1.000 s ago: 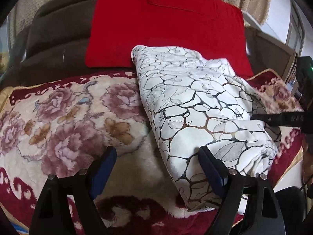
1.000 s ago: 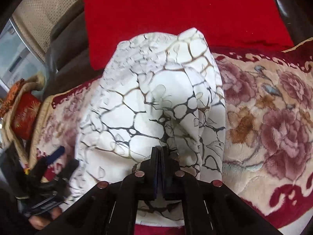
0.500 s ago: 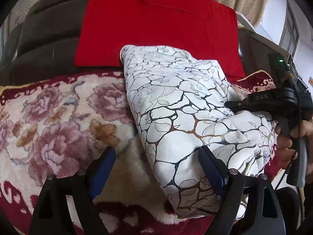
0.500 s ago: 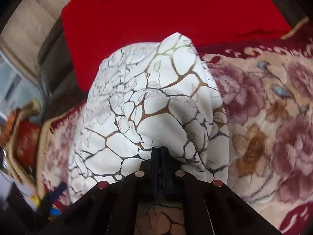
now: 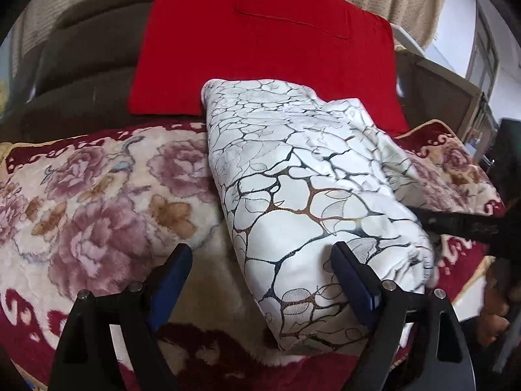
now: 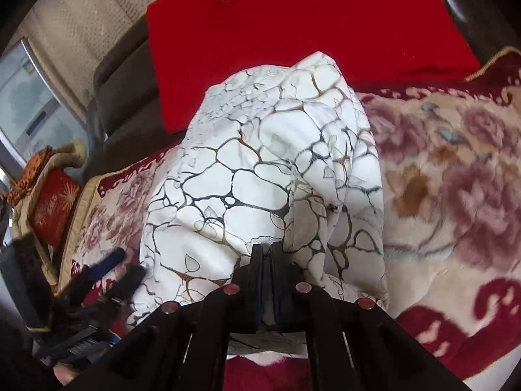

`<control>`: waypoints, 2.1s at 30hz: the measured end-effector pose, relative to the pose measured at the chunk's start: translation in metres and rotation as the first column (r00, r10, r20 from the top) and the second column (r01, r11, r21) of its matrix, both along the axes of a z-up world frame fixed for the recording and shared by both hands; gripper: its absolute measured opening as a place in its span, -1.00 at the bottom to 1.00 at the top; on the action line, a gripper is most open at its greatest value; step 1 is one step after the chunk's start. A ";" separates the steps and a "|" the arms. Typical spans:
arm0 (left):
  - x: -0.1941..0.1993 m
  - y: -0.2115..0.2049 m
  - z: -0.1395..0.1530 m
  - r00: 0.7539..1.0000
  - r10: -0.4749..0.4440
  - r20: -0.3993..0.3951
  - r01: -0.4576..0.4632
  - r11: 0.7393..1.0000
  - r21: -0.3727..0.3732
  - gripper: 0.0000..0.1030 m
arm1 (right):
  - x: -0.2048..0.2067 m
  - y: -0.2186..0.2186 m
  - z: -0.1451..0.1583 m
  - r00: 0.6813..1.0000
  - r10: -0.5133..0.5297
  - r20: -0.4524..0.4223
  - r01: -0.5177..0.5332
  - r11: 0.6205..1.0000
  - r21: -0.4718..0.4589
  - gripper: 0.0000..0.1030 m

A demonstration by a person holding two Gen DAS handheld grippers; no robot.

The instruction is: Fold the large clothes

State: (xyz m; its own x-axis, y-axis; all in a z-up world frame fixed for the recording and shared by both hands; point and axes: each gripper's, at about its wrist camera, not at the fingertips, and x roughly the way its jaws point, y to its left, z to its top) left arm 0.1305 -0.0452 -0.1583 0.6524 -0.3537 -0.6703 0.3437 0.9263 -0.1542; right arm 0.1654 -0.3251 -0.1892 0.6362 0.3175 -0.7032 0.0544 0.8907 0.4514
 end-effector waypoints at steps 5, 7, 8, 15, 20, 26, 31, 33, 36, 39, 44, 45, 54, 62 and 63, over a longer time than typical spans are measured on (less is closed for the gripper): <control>0.000 0.014 0.002 0.998 0.043 -0.036 -0.045 0.998 -0.049 0.72 | -0.037 -0.018 0.021 0.990 -0.033 0.139 0.018 0.994 0.104 -0.85; -0.007 0.020 0.007 0.995 0.086 -0.049 -0.088 0.995 -0.047 0.71 | -0.055 -0.028 0.028 0.980 -0.036 0.194 0.014 0.993 0.114 -0.85; -0.011 0.022 0.009 0.993 0.103 -0.050 -0.105 0.994 -0.041 0.71 | -0.065 -0.034 0.031 0.974 -0.045 0.222 0.021 0.994 0.109 -0.83; -0.077 0.018 0.060 0.984 0.171 0.052 -0.175 0.979 0.099 0.72 | -0.112 -0.061 0.047 0.956 -0.102 0.277 0.096 0.995 0.036 -0.80; -0.117 0.024 0.088 0.967 0.202 0.153 -0.226 0.961 0.157 0.78 | -0.133 -0.055 0.049 0.963 -0.068 0.260 0.075 0.997 -0.014 -0.80; -0.120 0.033 0.091 0.967 0.206 0.148 -0.225 0.966 0.125 0.91 | -0.124 -0.044 0.038 0.980 -0.048 0.192 0.049 0.999 0.000 -0.80; -0.096 0.025 0.083 0.962 0.233 0.143 -0.254 0.956 0.149 0.91 | -0.099 -0.027 0.043 0.982 -0.017 0.187 0.017 1.000 0.002 -0.80; -0.087 0.018 0.079 0.958 0.238 0.157 -0.264 0.949 0.172 0.91 | -0.088 -0.021 0.049 0.981 -0.008 0.193 0.010 1.000 -0.008 -0.80; -0.075 0.008 0.072 0.959 0.221 0.175 -0.256 0.944 0.207 0.91 | -0.070 -0.015 0.054 0.978 -0.015 0.207 0.021 1.000 -0.024 -0.80; -0.068 0.001 0.065 0.961 0.209 0.179 -0.247 0.942 0.228 0.91 | -0.050 -0.012 0.044 0.983 -0.028 0.184 0.037 0.998 -0.048 -0.78; -0.055 -0.010 0.051 0.969 0.182 0.167 -0.222 0.940 0.259 0.91 | -0.013 -0.011 0.000 0.997 0.002 0.076 -0.001 1.000 -0.011 -0.82; -0.053 -0.010 0.049 0.970 0.181 0.164 -0.220 0.940 0.262 0.91 | -0.013 -0.010 -0.003 0.996 0.002 0.087 -0.002 1.000 -0.007 -0.82; -0.036 -0.008 0.032 0.973 0.196 0.122 -0.222 0.941 0.254 0.91 | -0.020 -0.008 0.037 0.990 0.038 0.136 -0.031 0.998 -0.058 -0.82; -0.032 -0.007 0.028 0.973 0.201 0.115 -0.223 0.945 0.238 0.91 | 0.030 -0.012 0.060 0.993 -0.015 0.117 0.022 0.998 -0.061 -0.82; -0.031 -0.006 0.027 0.973 0.201 0.114 -0.223 0.945 0.238 0.91 | 0.038 -0.012 0.049 0.997 -0.022 0.075 0.027 0.998 -0.057 -0.82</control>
